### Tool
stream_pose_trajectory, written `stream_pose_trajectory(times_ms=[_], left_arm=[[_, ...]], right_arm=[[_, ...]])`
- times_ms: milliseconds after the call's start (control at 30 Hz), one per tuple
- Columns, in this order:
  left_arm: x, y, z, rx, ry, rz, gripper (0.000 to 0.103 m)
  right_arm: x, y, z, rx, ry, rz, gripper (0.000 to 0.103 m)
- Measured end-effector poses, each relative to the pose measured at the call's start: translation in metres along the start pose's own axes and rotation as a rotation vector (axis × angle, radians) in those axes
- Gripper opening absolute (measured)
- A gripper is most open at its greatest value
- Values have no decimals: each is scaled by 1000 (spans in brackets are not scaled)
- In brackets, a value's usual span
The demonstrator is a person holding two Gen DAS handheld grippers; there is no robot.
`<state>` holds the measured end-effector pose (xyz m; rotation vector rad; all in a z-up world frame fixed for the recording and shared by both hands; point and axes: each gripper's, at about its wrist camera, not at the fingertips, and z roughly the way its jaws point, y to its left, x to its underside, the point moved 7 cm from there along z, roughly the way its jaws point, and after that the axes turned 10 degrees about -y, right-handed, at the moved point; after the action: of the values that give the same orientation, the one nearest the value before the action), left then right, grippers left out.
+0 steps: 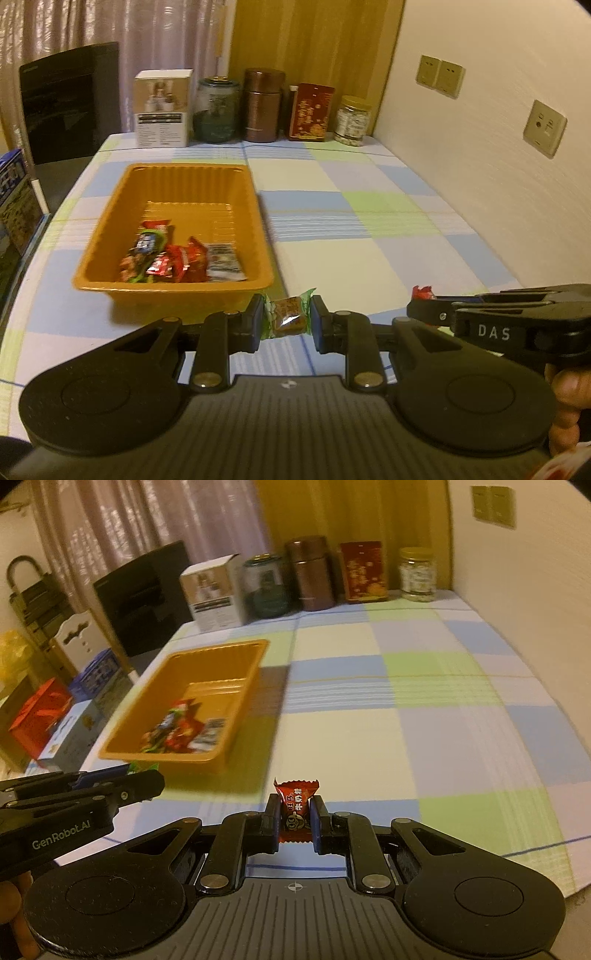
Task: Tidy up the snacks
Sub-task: 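Carry both held candies back over the orange tray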
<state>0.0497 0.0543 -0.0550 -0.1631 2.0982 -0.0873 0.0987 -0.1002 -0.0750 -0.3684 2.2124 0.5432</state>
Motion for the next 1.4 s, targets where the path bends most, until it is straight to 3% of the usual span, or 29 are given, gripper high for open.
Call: stream_pose_trajectory(times_ms=[700, 1400], left_arm=[[-2, 47, -14, -69, -2, -53, 23], [-40, 96, 9, -130, -18, -75, 23]], right_arm=[[-1, 52, 22, -69, 19, -61, 16], [-34, 90, 64, -123, 8, -110, 16]])
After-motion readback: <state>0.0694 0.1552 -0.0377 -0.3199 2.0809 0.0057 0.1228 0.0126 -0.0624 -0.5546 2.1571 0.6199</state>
